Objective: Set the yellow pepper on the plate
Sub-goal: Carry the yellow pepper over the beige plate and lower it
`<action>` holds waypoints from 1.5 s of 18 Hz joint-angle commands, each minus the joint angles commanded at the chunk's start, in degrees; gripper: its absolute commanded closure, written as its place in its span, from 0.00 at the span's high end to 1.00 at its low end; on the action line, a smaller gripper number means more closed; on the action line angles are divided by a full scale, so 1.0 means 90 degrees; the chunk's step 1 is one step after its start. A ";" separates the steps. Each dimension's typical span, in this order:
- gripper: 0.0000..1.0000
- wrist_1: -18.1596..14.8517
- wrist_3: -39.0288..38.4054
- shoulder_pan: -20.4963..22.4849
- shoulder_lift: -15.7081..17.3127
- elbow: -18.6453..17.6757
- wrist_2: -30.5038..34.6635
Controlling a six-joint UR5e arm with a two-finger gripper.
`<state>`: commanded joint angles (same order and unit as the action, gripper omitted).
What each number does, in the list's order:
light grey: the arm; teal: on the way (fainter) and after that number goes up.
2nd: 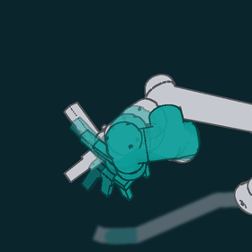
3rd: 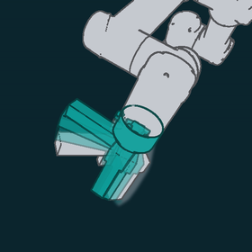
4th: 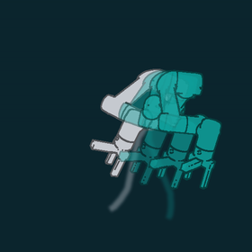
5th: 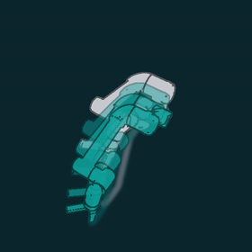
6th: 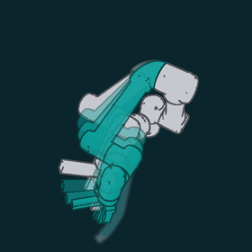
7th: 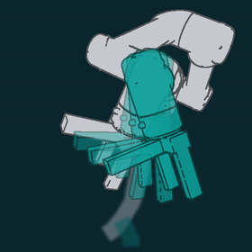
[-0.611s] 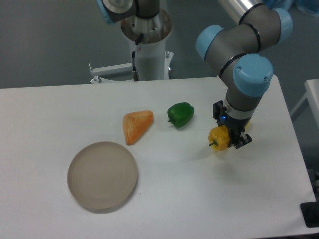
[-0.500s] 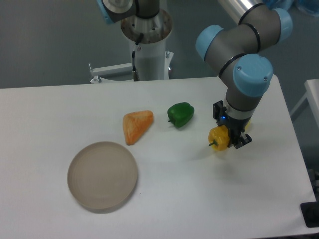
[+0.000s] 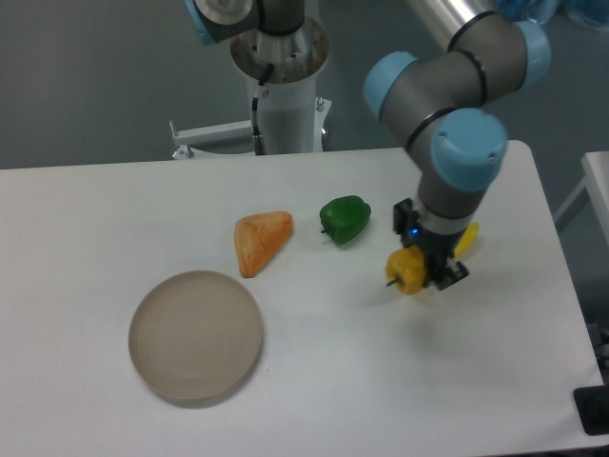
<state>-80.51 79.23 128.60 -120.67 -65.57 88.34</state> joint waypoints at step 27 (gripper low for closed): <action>1.00 0.1230 -0.3265 -0.2629 -0.0635 -0.0752 0.0145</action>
<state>-69.44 49.84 104.94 -126.39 -72.33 89.65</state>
